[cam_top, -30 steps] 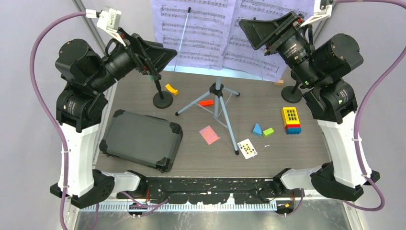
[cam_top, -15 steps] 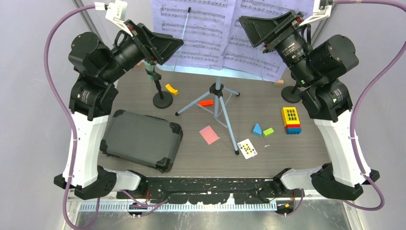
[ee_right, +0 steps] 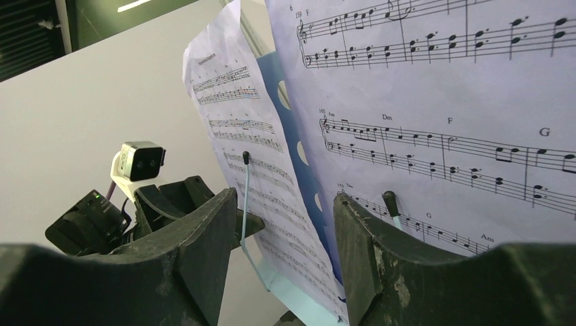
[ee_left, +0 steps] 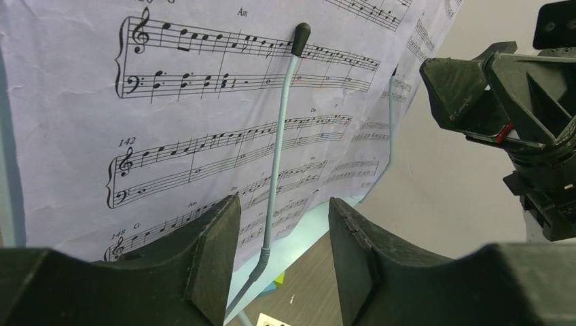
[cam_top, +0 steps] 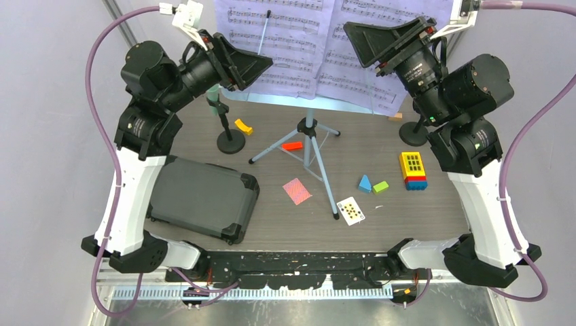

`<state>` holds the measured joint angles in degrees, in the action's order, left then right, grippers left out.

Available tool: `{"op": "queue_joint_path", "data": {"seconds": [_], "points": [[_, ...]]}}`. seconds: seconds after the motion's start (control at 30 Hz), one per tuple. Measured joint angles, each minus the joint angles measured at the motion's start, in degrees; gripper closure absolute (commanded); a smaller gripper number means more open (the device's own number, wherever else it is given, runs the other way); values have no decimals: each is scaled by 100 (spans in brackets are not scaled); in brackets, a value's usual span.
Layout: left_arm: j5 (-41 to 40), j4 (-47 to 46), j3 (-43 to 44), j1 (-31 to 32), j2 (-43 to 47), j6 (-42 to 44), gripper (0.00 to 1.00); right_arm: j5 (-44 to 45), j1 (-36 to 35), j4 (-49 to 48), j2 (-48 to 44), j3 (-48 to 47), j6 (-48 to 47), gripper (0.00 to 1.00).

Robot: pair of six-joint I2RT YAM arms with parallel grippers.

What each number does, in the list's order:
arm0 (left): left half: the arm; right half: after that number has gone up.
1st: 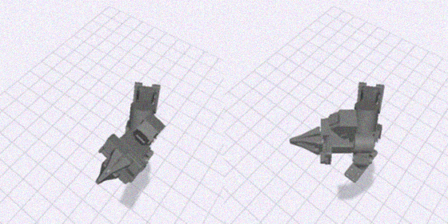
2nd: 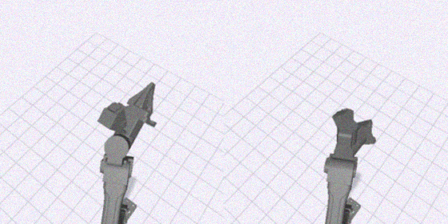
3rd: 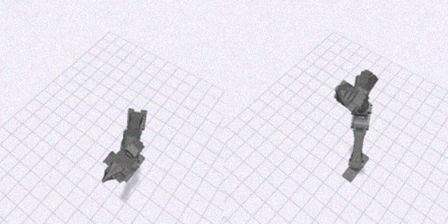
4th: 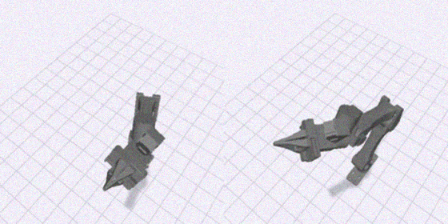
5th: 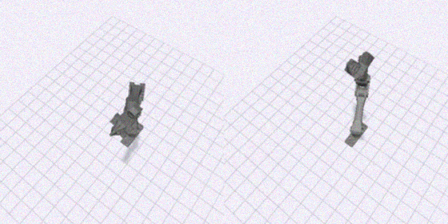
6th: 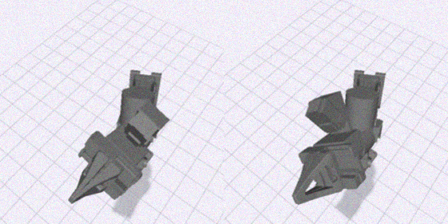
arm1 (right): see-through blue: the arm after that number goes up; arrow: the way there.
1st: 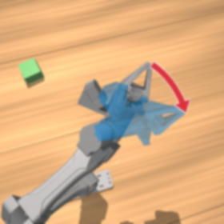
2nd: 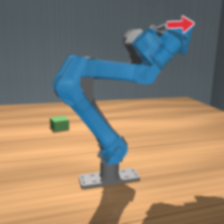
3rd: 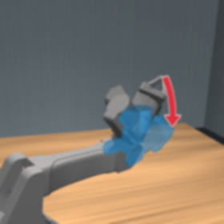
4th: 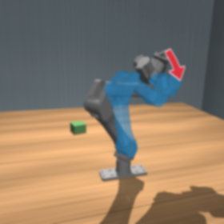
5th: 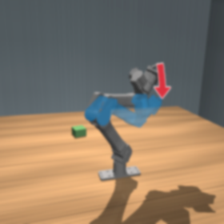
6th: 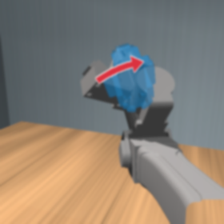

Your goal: Pack up the instrument practice props

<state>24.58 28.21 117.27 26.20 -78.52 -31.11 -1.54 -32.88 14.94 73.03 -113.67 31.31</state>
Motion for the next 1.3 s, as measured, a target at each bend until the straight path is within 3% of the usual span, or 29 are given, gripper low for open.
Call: {"op": "queue_joint_path", "data": {"seconds": [0.7,0.97,1.3], "points": [[-13,-293,-170,22,-37,-157,79,-179,0,-334,455,-96,-70,44],[-37,-310,-201,22,-37,-175,100,-262,0,-422,623,-249,-81,51],[-33,-356,-223,22,-35,-175,100,-426,0,-562,754,-315,-74,55]]}}
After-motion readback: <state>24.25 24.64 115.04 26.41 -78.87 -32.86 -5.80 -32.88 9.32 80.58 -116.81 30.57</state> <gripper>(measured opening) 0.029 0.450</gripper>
